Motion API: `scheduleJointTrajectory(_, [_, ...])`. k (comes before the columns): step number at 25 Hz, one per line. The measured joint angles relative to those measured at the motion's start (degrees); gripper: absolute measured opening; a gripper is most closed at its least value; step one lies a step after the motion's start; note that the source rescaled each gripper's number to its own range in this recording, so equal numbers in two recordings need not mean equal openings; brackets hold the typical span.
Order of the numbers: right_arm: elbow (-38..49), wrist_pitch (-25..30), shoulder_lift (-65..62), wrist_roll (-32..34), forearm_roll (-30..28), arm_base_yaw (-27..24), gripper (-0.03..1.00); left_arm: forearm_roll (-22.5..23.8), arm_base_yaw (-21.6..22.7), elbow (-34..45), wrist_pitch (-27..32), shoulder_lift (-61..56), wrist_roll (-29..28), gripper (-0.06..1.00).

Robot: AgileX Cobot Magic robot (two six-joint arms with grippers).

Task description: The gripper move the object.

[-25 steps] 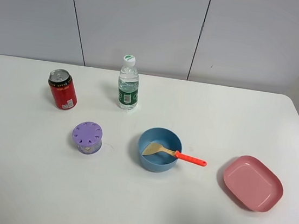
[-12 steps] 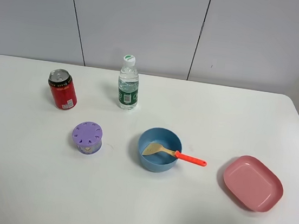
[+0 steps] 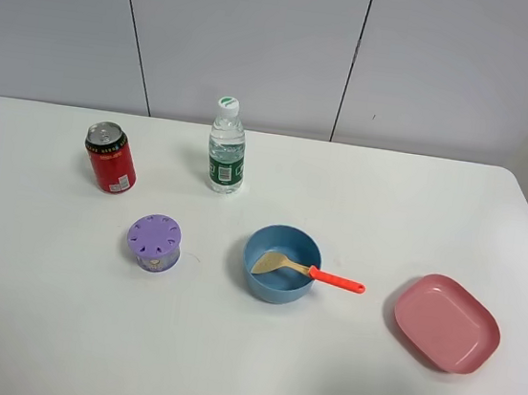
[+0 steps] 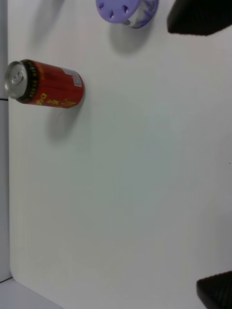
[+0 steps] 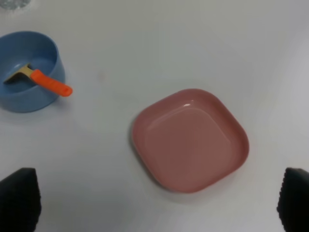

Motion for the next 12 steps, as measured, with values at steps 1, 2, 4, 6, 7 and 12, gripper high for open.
scheduleJointTrajectory(1, [0.00, 0.00, -0.46, 0.00, 0.00, 0.00, 0.99, 0.00, 0.00, 0.00, 0.00, 0.00, 0.00, 1.00])
scheduleJointTrajectory(2, [0.00, 0.00, -0.69, 0.05, 0.00, 0.00, 0.99, 0.00, 0.00, 0.00, 0.00, 0.00, 0.00, 1.00])
scheduleJointTrajectory(4, [0.00, 0.00, -0.90, 0.02, 0.00, 0.00, 0.99, 0.00, 0.00, 0.00, 0.00, 0.00, 0.00, 1.00])
scheduleJointTrajectory(6, [0.00, 0.00, -0.96, 0.39, -0.05, 0.00, 0.99, 0.00, 0.00, 0.00, 0.00, 0.00, 0.00, 1.00])
scheduleJointTrajectory(7, [0.00, 0.00, -0.96, 0.39, -0.05, 0.00, 0.99, 0.00, 0.00, 0.00, 0.00, 0.00, 0.00, 1.00])
scheduleJointTrajectory(12, [0.00, 0.00, -1.25, 0.43, -0.05, -3.69, 0.99, 0.00, 0.00, 0.00, 0.00, 0.00, 0.00, 1.00])
